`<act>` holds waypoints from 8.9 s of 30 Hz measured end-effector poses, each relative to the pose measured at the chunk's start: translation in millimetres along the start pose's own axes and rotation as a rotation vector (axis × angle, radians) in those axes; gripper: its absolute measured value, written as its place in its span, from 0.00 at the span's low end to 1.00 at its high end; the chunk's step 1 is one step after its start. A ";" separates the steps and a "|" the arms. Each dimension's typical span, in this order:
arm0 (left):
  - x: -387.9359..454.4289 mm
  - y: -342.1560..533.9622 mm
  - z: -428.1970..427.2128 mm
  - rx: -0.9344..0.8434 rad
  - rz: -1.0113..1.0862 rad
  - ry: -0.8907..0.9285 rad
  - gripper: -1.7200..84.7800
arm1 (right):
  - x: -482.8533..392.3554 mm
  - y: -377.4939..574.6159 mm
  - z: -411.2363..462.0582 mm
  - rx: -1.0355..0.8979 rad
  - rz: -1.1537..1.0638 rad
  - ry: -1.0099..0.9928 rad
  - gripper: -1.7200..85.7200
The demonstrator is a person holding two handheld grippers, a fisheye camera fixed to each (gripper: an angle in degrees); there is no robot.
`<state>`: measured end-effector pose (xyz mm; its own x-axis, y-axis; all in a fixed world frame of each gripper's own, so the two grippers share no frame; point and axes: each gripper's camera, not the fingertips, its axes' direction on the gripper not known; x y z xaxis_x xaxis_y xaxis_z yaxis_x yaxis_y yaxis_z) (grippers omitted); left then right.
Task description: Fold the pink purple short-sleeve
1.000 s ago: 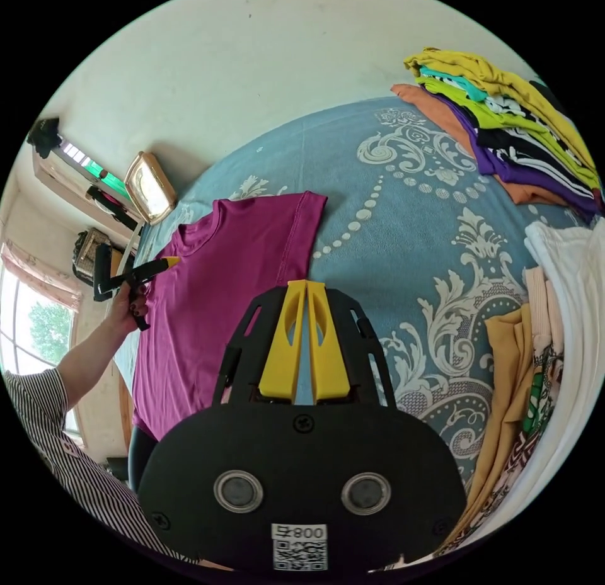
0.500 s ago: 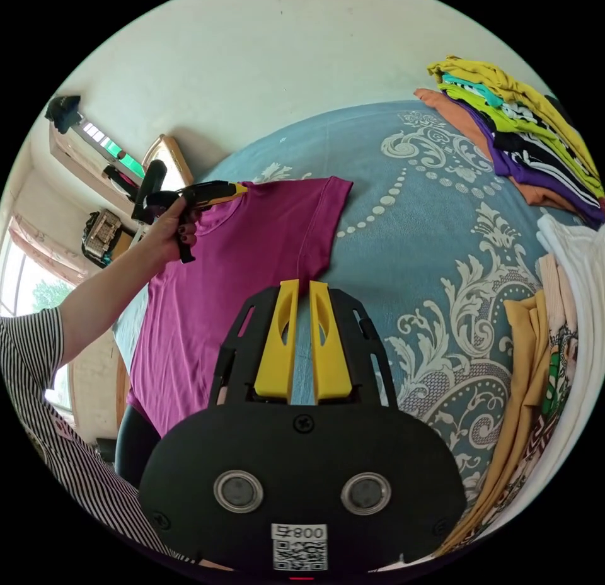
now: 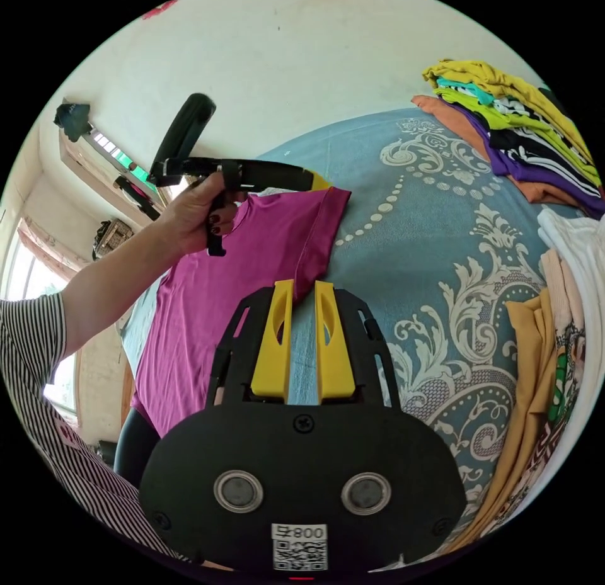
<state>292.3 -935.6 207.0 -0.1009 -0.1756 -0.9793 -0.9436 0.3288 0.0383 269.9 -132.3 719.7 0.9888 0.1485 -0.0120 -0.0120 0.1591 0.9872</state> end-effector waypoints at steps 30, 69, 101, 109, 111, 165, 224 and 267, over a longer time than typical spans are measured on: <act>-25.5 13.3 -150.7 0.125 -0.181 0.068 0.03 | -50.6 -4.0 18.5 -0.043 -0.250 -0.095 0.02; 12.6 38.0 -35.4 0.074 -0.118 -0.055 0.02 | -78.5 -48.5 26.8 -0.191 -0.242 -0.059 0.02; 65.0 311.4 160.5 0.234 -0.185 -0.045 0.02 | -180.6 -119.1 15.0 -0.203 -0.292 -0.036 0.02; 86.5 560.7 166.4 0.380 -0.476 -0.076 0.04 | -217.8 -139.1 -10.2 -0.067 -0.226 -0.136 0.02; 87.0 629.8 168.5 0.422 -0.595 -0.111 0.04 | -231.7 -147.6 -13.1 -0.062 -0.228 -0.144 0.02; -1.3 1052.0 531.1 0.760 -0.870 0.001 0.03 | -942.3 -504.6 411.3 -0.496 -0.881 0.079 0.03; -51.1 881.4 477.2 0.448 -0.629 0.005 0.02 | -822.5 -474.4 393.1 -0.597 -0.766 -0.230 0.02; 61.4 984.8 433.6 0.359 -0.700 -0.130 0.02 | -668.5 -269.5 232.2 -0.491 -0.647 -0.249 0.02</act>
<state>-506.4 -220.3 98.3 0.5357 -0.3497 -0.7686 -0.6131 0.4648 -0.6388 -353.4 -501.1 498.6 0.8261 -0.3276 -0.4585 0.5611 0.5526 0.6163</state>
